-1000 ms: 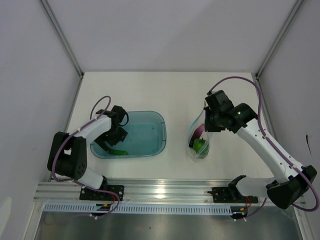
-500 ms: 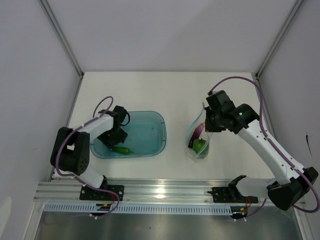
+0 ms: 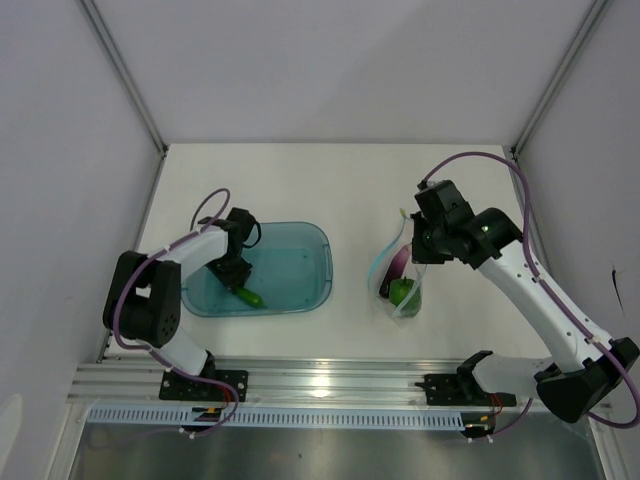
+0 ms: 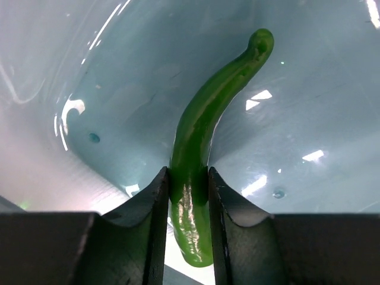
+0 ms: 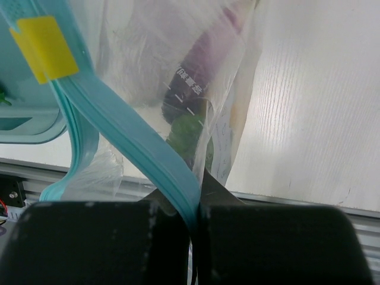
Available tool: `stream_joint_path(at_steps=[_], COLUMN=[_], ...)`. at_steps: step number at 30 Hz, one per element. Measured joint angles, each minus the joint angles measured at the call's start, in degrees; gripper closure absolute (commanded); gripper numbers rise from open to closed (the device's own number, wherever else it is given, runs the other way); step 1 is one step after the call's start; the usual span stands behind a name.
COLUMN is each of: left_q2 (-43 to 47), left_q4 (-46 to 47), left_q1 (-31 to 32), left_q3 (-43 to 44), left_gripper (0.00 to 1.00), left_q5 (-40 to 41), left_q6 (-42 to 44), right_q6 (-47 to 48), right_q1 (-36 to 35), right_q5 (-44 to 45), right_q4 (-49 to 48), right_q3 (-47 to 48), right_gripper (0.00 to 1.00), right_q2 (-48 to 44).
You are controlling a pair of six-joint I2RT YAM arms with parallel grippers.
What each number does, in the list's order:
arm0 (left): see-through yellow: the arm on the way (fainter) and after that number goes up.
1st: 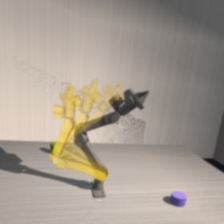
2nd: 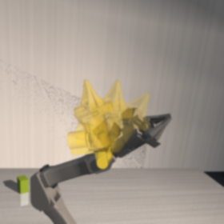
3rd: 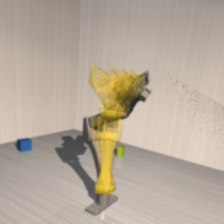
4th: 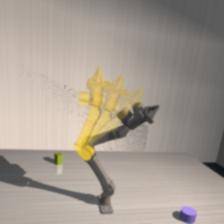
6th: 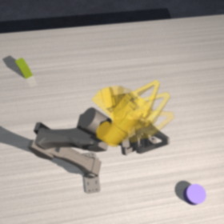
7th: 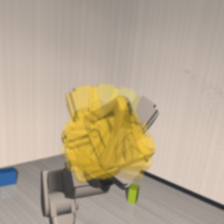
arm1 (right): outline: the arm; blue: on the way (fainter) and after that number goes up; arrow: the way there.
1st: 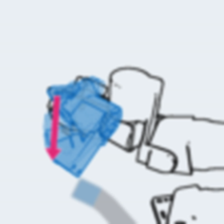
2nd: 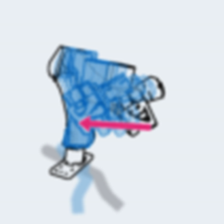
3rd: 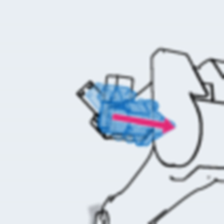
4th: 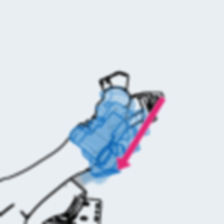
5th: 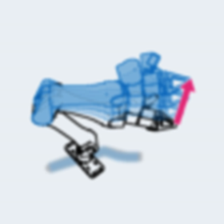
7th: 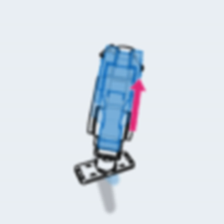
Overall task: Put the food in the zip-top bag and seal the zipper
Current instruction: Pick up the fake vegetable from the bin.
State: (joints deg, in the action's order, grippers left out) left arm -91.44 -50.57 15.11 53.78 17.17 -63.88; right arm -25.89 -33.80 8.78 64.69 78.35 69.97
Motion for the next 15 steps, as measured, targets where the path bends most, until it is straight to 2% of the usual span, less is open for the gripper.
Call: stream_joint_path(at_steps=[5, 15], left_q2=[3.0, 24.1], left_q4=[1.2, 7.0], left_q1=[0.0, 3.6], left_q3=[0.0, 3.4], left_gripper=[0.76, 0.83], left_q5=[0.2, -1.1], left_q6=[2.9, 12.8], right_q6=[0.0, 0.0], right_q1=[0.0, -0.3], right_q5=[0.0, 0.0], right_q4=[0.2, 0.1], right_q3=[0.0, 0.0], right_gripper=[1.0, 1.0], right_q2=[0.0, 0.4])
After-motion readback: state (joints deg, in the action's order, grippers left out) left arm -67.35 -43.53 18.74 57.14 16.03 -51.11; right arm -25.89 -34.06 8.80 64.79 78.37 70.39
